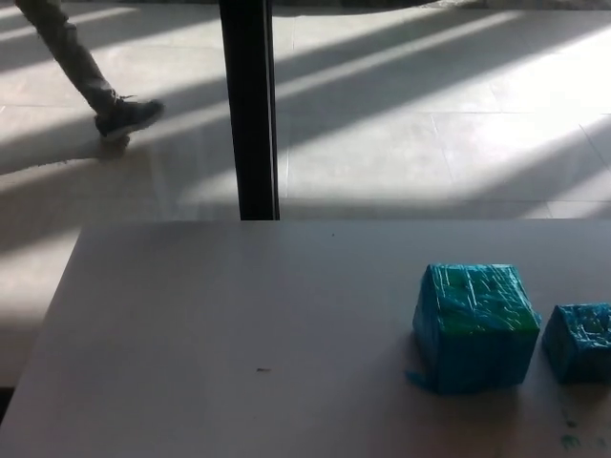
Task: The robot uses its right hand to pick up the small cube kept on the middle on the desk and place it on the bigger cube kept next to it
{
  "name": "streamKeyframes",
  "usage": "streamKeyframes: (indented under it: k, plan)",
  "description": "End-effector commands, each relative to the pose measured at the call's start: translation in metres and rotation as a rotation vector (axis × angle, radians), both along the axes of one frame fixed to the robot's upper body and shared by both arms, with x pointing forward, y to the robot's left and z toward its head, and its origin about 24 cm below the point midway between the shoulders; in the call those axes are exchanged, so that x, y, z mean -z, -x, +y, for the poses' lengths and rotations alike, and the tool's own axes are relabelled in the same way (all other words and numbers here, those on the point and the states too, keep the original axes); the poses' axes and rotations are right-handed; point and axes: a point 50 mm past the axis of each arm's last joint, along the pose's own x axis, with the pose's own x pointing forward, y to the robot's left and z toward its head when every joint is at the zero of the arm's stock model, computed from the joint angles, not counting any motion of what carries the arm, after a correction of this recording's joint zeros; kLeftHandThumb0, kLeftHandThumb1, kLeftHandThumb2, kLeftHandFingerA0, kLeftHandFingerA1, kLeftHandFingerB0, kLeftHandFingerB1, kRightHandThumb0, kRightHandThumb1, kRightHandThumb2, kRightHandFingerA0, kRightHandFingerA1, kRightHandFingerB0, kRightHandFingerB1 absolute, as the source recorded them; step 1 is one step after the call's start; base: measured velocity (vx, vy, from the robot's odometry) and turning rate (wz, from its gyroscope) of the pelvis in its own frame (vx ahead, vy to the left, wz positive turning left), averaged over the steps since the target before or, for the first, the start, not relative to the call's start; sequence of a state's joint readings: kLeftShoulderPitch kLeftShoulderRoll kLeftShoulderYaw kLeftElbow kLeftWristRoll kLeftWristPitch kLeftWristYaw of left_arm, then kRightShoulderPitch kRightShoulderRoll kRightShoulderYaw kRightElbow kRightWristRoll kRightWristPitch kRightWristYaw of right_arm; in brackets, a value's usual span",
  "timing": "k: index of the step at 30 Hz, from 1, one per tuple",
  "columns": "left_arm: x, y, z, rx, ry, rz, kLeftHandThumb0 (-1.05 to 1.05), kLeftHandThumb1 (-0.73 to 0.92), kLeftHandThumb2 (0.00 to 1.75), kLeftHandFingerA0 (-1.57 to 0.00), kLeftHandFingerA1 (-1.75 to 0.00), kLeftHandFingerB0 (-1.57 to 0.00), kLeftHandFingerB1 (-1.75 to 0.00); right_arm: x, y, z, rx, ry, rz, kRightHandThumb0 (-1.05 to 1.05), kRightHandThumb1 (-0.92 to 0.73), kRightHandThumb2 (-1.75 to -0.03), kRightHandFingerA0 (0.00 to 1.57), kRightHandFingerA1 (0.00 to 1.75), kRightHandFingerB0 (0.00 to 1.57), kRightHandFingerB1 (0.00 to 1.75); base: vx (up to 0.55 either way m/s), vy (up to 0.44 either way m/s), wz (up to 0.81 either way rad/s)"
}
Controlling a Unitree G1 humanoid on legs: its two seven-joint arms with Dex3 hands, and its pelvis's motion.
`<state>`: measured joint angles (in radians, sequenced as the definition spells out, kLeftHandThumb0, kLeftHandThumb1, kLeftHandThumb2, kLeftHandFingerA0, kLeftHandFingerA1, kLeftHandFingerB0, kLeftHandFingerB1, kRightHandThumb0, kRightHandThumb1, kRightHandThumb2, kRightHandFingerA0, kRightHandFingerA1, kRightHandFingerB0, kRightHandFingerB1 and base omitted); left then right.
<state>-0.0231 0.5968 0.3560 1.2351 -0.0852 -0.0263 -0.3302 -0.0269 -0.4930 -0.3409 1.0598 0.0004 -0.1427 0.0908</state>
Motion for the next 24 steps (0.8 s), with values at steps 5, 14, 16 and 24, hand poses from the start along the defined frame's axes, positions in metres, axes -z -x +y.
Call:
streamKeyframes:
  k: [5, 14, 16, 24]
  plan:
    - [-0.002, 0.009, 0.003, 0.054, 0.014, 0.030, -0.69, 0.67, 0.61, -0.32, -0.58, -0.34, -0.42, -0.025, 0.006, -0.027, 0.111, 0.096, -0.114, -0.47, -0.65, -0.58, 0.78, 0.89, 0.51, 0.66, 0.00, 0.000, 0.00]
    - [-0.002, 0.007, 0.003, 0.058, 0.009, 0.034, -0.70, 0.67, 0.61, -0.43, -0.59, -0.43, -0.43, -0.042, 0.010, -0.048, 0.373, 0.026, -0.219, -0.42, -0.67, -0.59, 0.83, 1.00, 0.50, 0.77, 0.00, 0.000, 0.00]
    - [-0.002, 0.008, 0.003, 0.041, 0.022, 0.025, -0.69, 0.67, 0.60, -0.49, -0.61, -0.47, -0.44, -0.050, 0.009, -0.056, 0.443, 0.004, -0.262, -0.41, -0.67, -0.59, 0.82, 0.99, 0.51, 0.74, 0.00, 0.000, 0.00]
    - [-0.004, 0.005, 0.004, 0.084, -0.006, 0.046, -0.70, 0.68, 0.61, -0.41, -0.59, -0.44, -0.46, -0.082, -0.014, -0.065, 0.531, 0.035, -0.472, -0.57, -0.72, -0.61, 0.75, 0.96, 0.51, 0.72, 0.00, 0.000, 0.00]
